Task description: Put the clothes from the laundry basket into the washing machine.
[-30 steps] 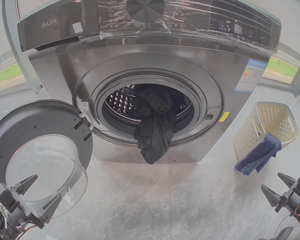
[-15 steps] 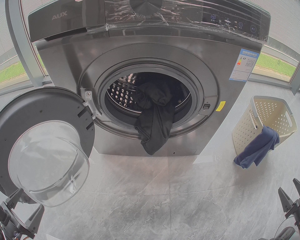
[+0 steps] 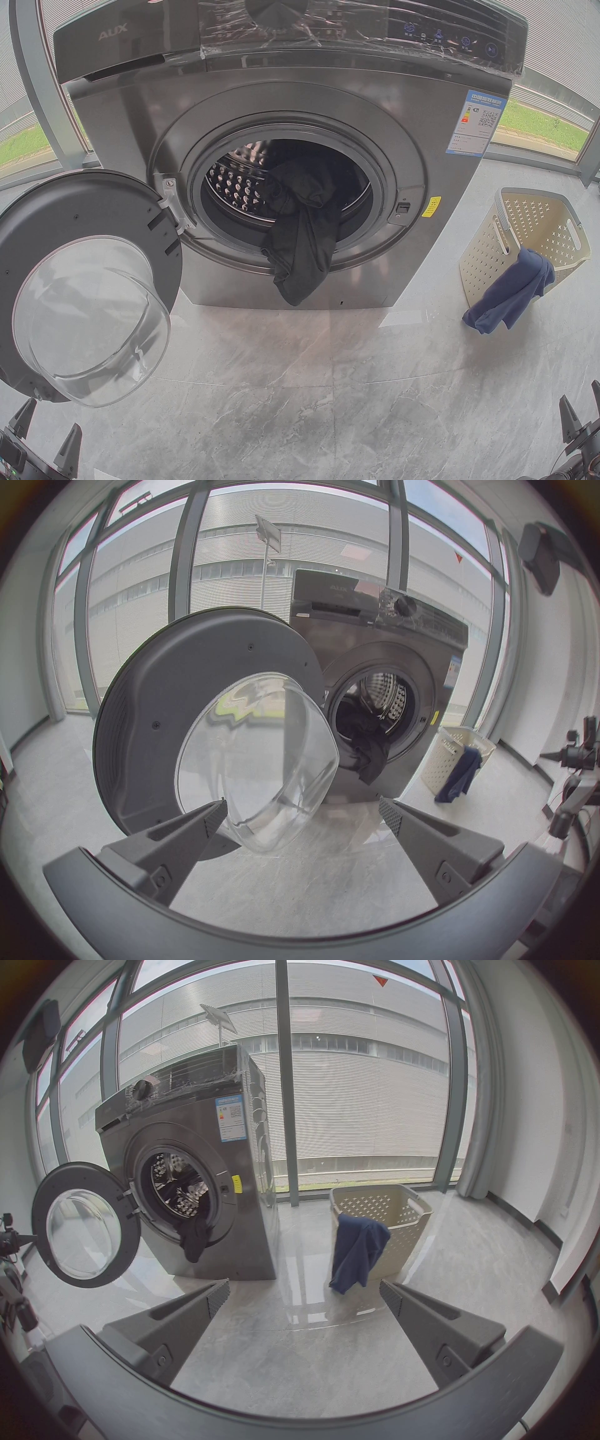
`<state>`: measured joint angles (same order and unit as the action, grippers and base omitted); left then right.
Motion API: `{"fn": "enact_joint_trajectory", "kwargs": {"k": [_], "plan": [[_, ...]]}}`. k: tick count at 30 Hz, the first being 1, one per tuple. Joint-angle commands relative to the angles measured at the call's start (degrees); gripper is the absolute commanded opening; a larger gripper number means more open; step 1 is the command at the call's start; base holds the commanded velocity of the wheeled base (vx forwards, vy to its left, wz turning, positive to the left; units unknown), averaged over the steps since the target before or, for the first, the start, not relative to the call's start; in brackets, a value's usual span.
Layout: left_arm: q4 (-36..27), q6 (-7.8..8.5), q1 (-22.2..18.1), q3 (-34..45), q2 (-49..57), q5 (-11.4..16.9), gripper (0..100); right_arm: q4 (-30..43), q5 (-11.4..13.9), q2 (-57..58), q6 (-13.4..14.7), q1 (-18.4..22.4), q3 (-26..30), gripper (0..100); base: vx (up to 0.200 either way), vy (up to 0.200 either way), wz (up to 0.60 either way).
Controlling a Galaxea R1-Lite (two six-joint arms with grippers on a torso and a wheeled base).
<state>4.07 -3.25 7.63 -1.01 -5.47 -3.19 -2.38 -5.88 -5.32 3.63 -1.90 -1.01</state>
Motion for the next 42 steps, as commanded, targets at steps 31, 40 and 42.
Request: {"fn": "enact_joint_trajectory", "kwargs": {"k": [31, 40, 42], "plan": [[-4.2, 0.79, -7.4, 1.0, 5.4, 2.0, 100, 2.3, 3.7, 5.0, -3.0, 2.4, 1.0, 100, 0.000, -0.142, 0.00], [-4.2, 0.62, -7.4, 1.0, 5.4, 1.9, 100, 2.3, 3.7, 5.0, -3.0, 2.4, 1.0, 100, 0.000, -0.200, 0.00], [-4.2, 0.62, -7.4, 1.0, 5.4, 1.9, 100, 2.2, 3.7, 5.0, -3.0, 2.4, 1.0, 100, 0.000, -0.200, 0.00]]}}
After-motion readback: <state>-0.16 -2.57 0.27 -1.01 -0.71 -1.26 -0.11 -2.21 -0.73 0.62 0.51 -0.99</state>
